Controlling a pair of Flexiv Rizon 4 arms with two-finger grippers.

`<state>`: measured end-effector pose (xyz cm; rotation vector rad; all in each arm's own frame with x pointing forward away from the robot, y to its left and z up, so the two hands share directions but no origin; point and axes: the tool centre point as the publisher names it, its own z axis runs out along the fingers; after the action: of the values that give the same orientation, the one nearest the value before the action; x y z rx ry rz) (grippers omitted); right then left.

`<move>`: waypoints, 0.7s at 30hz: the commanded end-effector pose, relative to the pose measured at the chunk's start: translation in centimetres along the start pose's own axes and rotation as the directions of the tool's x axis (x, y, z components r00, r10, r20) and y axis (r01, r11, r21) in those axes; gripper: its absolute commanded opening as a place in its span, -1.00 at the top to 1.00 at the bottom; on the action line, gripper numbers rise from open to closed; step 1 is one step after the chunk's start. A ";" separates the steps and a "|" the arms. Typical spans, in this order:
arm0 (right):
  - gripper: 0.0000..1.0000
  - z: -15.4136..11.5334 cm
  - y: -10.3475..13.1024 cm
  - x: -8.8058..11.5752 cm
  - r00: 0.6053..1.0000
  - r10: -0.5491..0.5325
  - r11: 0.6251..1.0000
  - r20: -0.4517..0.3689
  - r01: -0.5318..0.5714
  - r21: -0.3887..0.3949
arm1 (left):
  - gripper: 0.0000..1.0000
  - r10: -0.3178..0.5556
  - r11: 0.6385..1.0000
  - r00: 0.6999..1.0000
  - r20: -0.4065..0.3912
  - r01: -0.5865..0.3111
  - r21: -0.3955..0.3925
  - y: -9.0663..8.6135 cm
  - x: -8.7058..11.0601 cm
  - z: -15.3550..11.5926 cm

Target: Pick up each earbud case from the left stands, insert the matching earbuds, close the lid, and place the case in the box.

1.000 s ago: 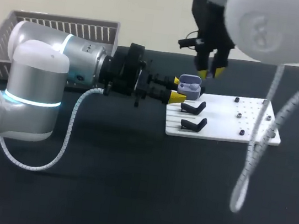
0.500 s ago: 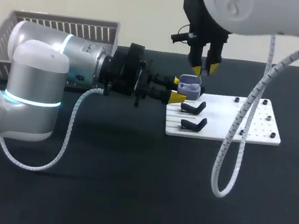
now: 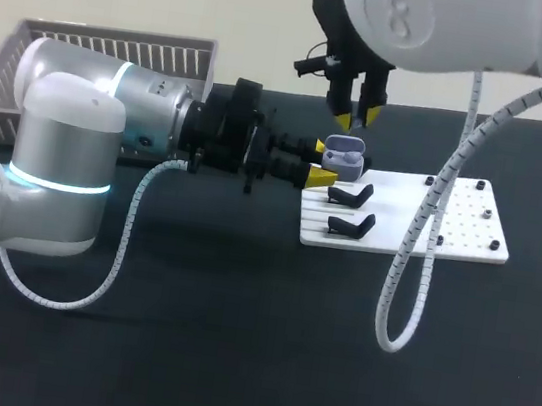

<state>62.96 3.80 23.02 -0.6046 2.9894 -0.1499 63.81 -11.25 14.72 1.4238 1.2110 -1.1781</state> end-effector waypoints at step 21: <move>1.00 1.9 1.3 -0.3 0.996 -0.079 0.997 -0.039 0.079 -0.008 | 1.00 0.002 1.000 1.000 0.002 -0.002 -0.003 -0.1 0.1 0.0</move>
<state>62.98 4.95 20.98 -0.7298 3.0052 -0.1585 63.81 -11.25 14.72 1.4238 1.2110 -1.1781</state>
